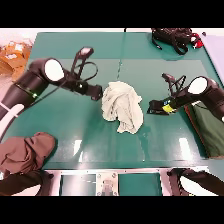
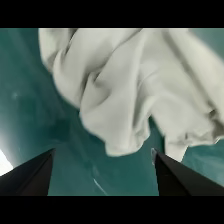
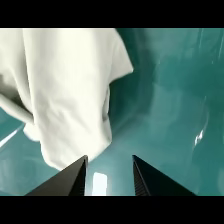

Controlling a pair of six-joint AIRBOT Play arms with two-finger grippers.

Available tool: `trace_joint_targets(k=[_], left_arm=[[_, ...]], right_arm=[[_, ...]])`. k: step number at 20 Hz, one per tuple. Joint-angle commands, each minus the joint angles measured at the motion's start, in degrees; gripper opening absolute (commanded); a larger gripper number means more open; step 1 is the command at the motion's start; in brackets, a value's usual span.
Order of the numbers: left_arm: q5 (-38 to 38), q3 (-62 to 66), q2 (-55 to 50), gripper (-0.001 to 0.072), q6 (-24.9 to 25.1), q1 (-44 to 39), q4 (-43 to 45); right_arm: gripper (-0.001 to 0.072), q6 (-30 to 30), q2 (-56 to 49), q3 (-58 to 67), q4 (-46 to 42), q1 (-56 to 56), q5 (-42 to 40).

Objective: Fold the shirts.

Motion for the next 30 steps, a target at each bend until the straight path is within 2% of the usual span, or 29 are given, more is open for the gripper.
trace_joint_targets(k=[1,2,3,5,7,9,10,11,12,13,14,17,21,25,30], left_arm=[[5.07,-9.88,-0.22,0.072,0.35,1.44,-5.09],[8.7,-13.38,-0.22,0.072,1.44,1.44,-7.98],[12.24,-16.5,-0.28,0.072,3.1,1.44,-11.04],[17.22,-20.09,-1.55,0.072,6.47,1.44,-17.94],[18.58,-20.85,-4.72,0.072,10.16,1.42,-26.25],[18.58,-20.85,-8.55,0.072,16.44,1.42,-37.0],[18.64,-20.85,-10.08,0.0687,19.65,1.44,-41.55],[18.97,-20.85,-11.04,0.0549,21.42,1.44,-43.8],[19.12,-20.85,-11.34,0.0424,21.75,1.44,-44.09],[19.12,-20.85,-11.32,0.025,22.27,1.46,-43.71],[19.04,-20.83,-11.32,0.003,23.15,1.64,-43.76],[16.44,-20.15,-11.06,0.0025,22.95,4.76,-42.56],[9.94,-19.41,-5.49,0.0025,20.35,16.96,-35.71],[6.91,-17.33,3.45,0.0025,20.57,26.1,-35.39],[-0.74,0.2,13.03,0.0024,21.49,27.34,-37.88]], right_arm=[[0.0446,-0.44,0.07,-6.73,4.33,2.36,0.72],[0.0498,-0.85,0.07,-9.79,5.77,4.04,-0.7],[0.0515,-1.51,0.04,-12.33,7.41,5.66,-2.64],[0.0514,-1.51,-0.02,-16.31,11.41,8.87,-8.55],[0.0513,-1.46,-0.55,-17.68,12.72,11.37,-14.95],[0.0509,-1.44,-1.29,-17.64,12.9,11.72,-19.06],[0.046,-1.42,-1.66,-17.64,12.83,11.34,-20.98],[0.0375,-1.42,-1.88,-17.64,12.83,10.69,-22.14],[0.0242,-1.46,-2.1,-17.62,12.68,9.64,-22.84],[0.0073,-1.49,-2.14,-17.62,12.11,8.2,-23.15],[0.0014,-1.53,-2.14,-17.55,11.1,6.45,-23.1],[0.0012,-1.97,-2.08,-16.57,5.31,-0.83,-19.74],[0.0012,-1.99,-2.08,-11.06,-4.85,-13.49,-11.5],[0.0012,-6.01,-1.99,-1.6,-1.77,-20.46,-7.96],[0.0011,-6.4,3.13,20.35,3.1,-20.33,-4.5]])
